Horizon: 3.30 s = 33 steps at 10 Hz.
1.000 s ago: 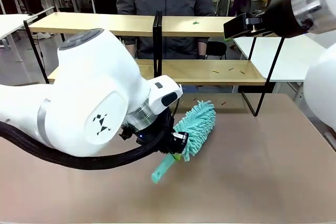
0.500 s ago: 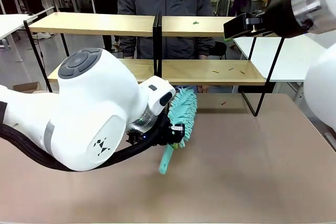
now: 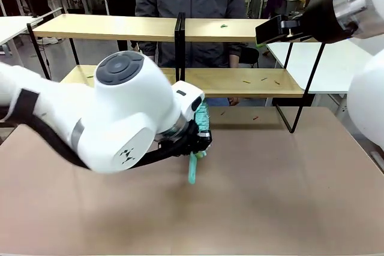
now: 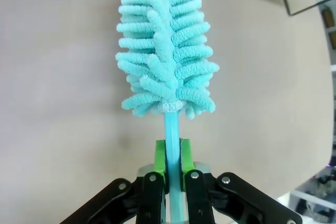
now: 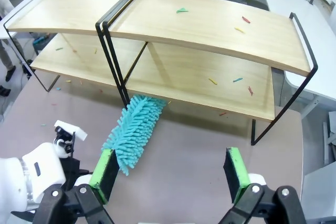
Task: Clean the shelves.
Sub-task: Clean a randomly selected level of the Shelf with the Duster.
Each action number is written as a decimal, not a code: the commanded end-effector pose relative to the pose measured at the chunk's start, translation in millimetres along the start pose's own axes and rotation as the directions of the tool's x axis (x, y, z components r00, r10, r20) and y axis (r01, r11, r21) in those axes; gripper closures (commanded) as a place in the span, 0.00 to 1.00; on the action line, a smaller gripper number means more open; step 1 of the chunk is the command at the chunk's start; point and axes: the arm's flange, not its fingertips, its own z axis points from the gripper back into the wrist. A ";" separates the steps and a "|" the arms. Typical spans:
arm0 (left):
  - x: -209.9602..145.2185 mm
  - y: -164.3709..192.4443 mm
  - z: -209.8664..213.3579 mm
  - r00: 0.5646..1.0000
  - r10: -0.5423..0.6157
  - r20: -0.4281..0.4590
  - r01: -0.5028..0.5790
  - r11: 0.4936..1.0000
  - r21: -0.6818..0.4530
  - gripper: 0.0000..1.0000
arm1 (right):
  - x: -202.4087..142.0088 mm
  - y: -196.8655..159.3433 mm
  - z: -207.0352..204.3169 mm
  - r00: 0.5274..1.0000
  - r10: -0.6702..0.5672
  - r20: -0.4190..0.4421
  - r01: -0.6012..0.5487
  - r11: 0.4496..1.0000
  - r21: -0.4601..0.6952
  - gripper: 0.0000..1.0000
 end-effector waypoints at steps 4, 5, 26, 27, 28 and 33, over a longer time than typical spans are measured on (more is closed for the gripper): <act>43.9 -69.1 -78.4 0.997 0.068 0.027 -0.071 0.987 0.141 0.88 | 0.5 0.2 -0.6 1.000 -0.001 0.000 0.001 1.000 0.003 0.00; 46.8 -72.1 -86.4 0.997 0.072 0.026 -0.076 0.984 0.162 0.88 | 0.5 0.2 -0.6 1.000 -0.001 0.000 0.001 1.000 0.003 0.00; 34.0 -19.4 -44.4 0.521 -0.783 -0.341 0.575 0.617 -0.538 0.88 | 0.5 0.2 -0.6 1.000 -0.001 0.000 0.001 1.000 0.003 0.00; 29.3 -13.9 -29.8 0.508 -0.810 -0.293 0.568 0.570 -0.594 0.88 | 0.5 0.2 -0.6 1.000 -0.001 0.000 0.001 1.000 0.003 0.00; 24.1 -7.6 -15.2 0.456 -0.852 -0.258 0.560 0.500 -0.661 0.88 | 0.5 0.2 -0.6 1.000 -0.001 0.000 0.001 1.000 0.003 0.00; 16.0 -4.1 -12.9 0.443 -0.860 -0.253 0.569 0.488 -0.662 0.88 | 0.5 0.2 -0.6 1.000 -0.001 0.000 0.001 1.000 0.003 0.00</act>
